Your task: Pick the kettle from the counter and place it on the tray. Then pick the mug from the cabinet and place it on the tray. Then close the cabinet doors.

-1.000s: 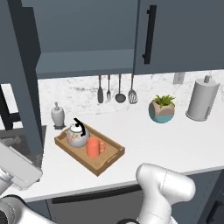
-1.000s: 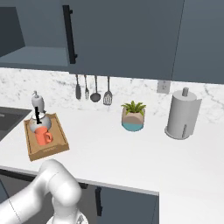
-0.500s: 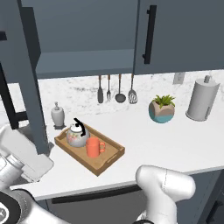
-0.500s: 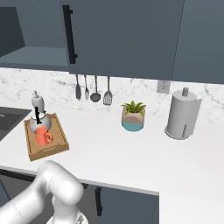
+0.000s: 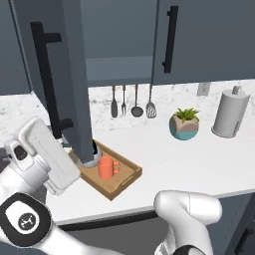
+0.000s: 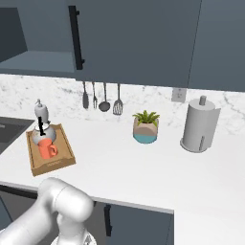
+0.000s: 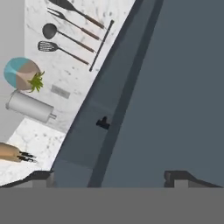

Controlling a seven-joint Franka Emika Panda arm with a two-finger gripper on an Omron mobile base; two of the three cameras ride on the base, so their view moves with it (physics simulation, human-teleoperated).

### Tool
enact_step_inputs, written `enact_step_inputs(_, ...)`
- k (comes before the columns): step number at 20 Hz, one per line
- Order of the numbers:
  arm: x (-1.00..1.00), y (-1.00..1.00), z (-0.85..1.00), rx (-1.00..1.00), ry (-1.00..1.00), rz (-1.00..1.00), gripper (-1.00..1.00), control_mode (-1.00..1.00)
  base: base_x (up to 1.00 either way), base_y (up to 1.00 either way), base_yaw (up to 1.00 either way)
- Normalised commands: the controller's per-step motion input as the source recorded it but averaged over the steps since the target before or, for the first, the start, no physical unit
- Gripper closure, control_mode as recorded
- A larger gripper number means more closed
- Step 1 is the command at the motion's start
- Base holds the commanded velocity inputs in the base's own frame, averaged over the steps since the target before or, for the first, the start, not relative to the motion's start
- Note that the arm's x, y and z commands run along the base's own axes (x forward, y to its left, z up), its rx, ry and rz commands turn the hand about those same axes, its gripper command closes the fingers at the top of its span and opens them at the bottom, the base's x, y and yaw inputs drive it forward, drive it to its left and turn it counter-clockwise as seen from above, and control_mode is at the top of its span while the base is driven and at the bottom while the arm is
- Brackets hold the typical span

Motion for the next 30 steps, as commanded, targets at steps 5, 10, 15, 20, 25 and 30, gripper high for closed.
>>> enact_step_inputs(5, 0.22, -0.68, 0.31, 0.07, 0.15, 0.2, -1.0, -1.0, 0.0, 0.0, 0.0)
enact_step_inputs(10, 0.42, -0.72, 0.22, 0.09, 0.17, 0.23, -1.0, -1.0, 0.0, 0.0, 0.0)
enact_step_inputs(15, 0.61, -0.72, 0.17, 0.1, 0.21, 0.26, -1.0, -1.0, 0.0, 0.0, 0.0)
enact_step_inputs(20, 0.78, -0.67, 0.22, 0.09, 0.29, 0.26, -1.0, -1.0, 0.0, 0.0, 0.0)
enact_step_inputs(25, 0.95, -0.49, 0.14, 0.05, 0.33, 0.2, -1.0, -1.0, 0.0, 0.0, 0.0)
enact_step_inputs(30, 1.0, -0.25, 0.0, 0.0, 0.26, 0.07, -1.0, -1.0, 0.0, 0.0, 0.0)
